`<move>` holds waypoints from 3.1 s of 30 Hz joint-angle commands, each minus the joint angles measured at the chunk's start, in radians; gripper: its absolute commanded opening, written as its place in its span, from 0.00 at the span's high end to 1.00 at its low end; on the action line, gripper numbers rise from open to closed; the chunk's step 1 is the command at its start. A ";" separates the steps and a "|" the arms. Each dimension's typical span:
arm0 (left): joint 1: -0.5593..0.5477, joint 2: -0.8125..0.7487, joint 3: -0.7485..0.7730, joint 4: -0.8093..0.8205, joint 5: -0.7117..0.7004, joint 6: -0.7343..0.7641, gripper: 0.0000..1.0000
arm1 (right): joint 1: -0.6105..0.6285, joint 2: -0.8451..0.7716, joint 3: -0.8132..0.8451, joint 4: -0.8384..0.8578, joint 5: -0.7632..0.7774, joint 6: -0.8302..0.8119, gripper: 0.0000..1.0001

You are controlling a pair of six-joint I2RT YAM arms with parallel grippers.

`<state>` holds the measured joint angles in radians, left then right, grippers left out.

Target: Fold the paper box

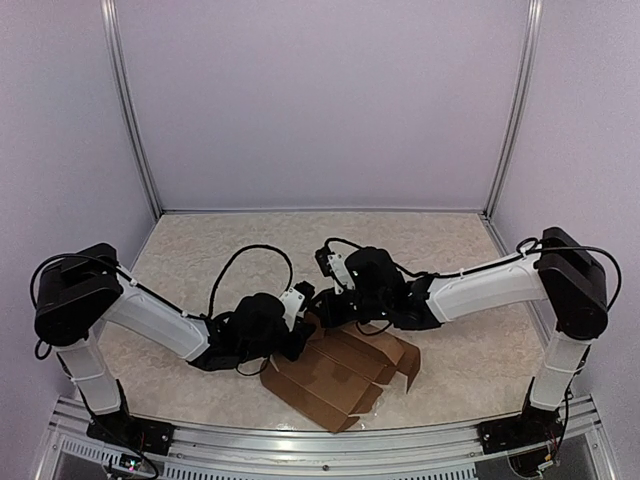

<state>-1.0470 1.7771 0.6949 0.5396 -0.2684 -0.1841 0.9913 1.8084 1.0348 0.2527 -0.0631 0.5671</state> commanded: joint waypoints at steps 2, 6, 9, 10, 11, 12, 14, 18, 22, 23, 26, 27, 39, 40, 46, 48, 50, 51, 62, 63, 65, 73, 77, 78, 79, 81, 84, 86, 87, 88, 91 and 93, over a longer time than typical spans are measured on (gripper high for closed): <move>-0.009 0.026 -0.011 0.041 -0.019 -0.022 0.74 | 0.041 0.042 0.001 -0.067 0.067 -0.002 1.00; -0.011 0.033 -0.020 0.052 -0.027 -0.027 0.74 | 0.059 0.051 0.001 -0.081 0.104 -0.001 1.00; -0.013 0.034 -0.024 0.063 -0.030 -0.030 0.74 | 0.065 0.054 0.007 -0.092 0.114 0.002 1.00; -0.013 0.034 -0.025 0.065 -0.030 -0.031 0.74 | 0.064 0.053 0.010 -0.094 0.117 0.002 1.00; -0.012 0.036 -0.027 0.070 -0.029 -0.033 0.74 | 0.065 0.050 0.013 -0.096 0.118 0.002 1.00; -0.013 0.037 -0.027 0.075 -0.029 -0.034 0.75 | 0.064 0.047 0.016 -0.100 0.119 0.003 1.00; -0.013 0.043 -0.024 0.077 -0.026 -0.033 0.80 | 0.064 0.039 0.020 -0.105 0.121 0.004 1.00; -0.014 0.055 -0.015 0.077 -0.013 -0.027 0.95 | 0.064 0.013 0.021 -0.107 0.137 0.016 1.00; -0.017 0.056 -0.011 0.071 -0.013 -0.023 1.00 | 0.065 -0.015 0.015 -0.104 0.160 0.027 1.00; -0.017 0.056 -0.009 0.071 -0.012 -0.023 1.00 | 0.065 -0.023 0.013 -0.102 0.163 0.028 1.00; -0.018 0.056 -0.005 0.067 -0.013 -0.017 1.00 | 0.065 -0.043 0.010 -0.091 0.172 0.030 1.00; -0.019 0.055 -0.002 0.065 -0.014 -0.016 1.00 | 0.065 -0.051 0.009 -0.086 0.175 0.029 1.00; -0.035 0.054 0.032 0.023 -0.032 0.006 1.00 | 0.063 -0.051 -0.008 -0.041 0.201 0.013 1.00; -0.037 0.057 0.034 0.020 -0.034 0.006 1.00 | 0.064 -0.044 -0.012 -0.034 0.202 0.014 1.00; -0.043 0.063 0.052 0.001 -0.044 0.005 1.00 | 0.061 -0.010 -0.050 0.004 0.194 0.019 1.00; -0.046 0.072 0.061 -0.005 -0.045 0.003 1.00 | 0.061 -0.003 -0.066 0.020 0.191 0.023 1.00; -0.048 0.079 0.068 -0.008 -0.046 0.001 0.99 | 0.061 0.005 -0.083 0.034 0.190 0.026 1.00; -0.048 0.081 0.070 -0.011 -0.046 -0.001 0.99 | 0.062 0.008 -0.089 0.037 0.189 0.028 1.00; -0.049 0.105 0.092 -0.025 -0.050 -0.003 0.81 | 0.061 -0.006 -0.125 0.063 0.193 0.033 1.00; -0.049 0.106 0.095 -0.023 -0.052 -0.004 0.80 | 0.061 -0.008 -0.126 0.062 0.191 0.033 1.00; -0.049 0.111 0.099 -0.023 -0.055 -0.005 0.77 | 0.061 -0.012 -0.128 0.063 0.189 0.034 1.00; -0.049 0.139 0.133 -0.017 -0.070 -0.009 0.72 | 0.062 -0.028 -0.143 0.072 0.186 0.043 1.00; -0.049 0.156 0.144 -0.017 -0.074 -0.009 0.81 | 0.061 -0.036 -0.155 0.081 0.185 0.053 1.00; -0.048 0.159 0.147 -0.017 -0.072 -0.008 0.85 | 0.061 -0.038 -0.159 0.083 0.185 0.056 1.00; -0.049 0.160 0.147 -0.018 -0.069 -0.006 0.90 | 0.061 -0.039 -0.160 0.085 0.185 0.059 1.00; -0.048 0.158 0.147 -0.022 -0.072 -0.004 0.96 | 0.061 -0.049 -0.163 0.084 0.186 0.066 1.00; -0.049 0.152 0.146 -0.025 -0.078 -0.001 1.00 | 0.061 -0.071 -0.165 0.076 0.196 0.072 1.00; -0.048 0.147 0.144 -0.027 -0.080 0.005 1.00 | 0.061 -0.093 -0.164 0.063 0.204 0.071 1.00; -0.049 0.143 0.145 -0.029 -0.083 0.012 1.00 | 0.061 -0.106 -0.162 0.052 0.212 0.069 1.00; -0.048 0.141 0.146 -0.029 -0.083 0.019 1.00 | 0.061 -0.121 -0.162 0.039 0.220 0.067 1.00; -0.046 0.135 0.151 -0.032 -0.086 0.047 1.00 | 0.061 -0.164 -0.165 0.003 0.242 0.056 0.99; -0.043 0.132 0.156 -0.038 -0.085 0.074 1.00 | 0.061 -0.191 -0.175 -0.018 0.263 0.045 0.99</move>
<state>-1.0901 1.9121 0.8276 0.5381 -0.3481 -0.1680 1.0496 1.6867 0.8845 0.3103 0.1524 0.6262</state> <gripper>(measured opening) 0.028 0.008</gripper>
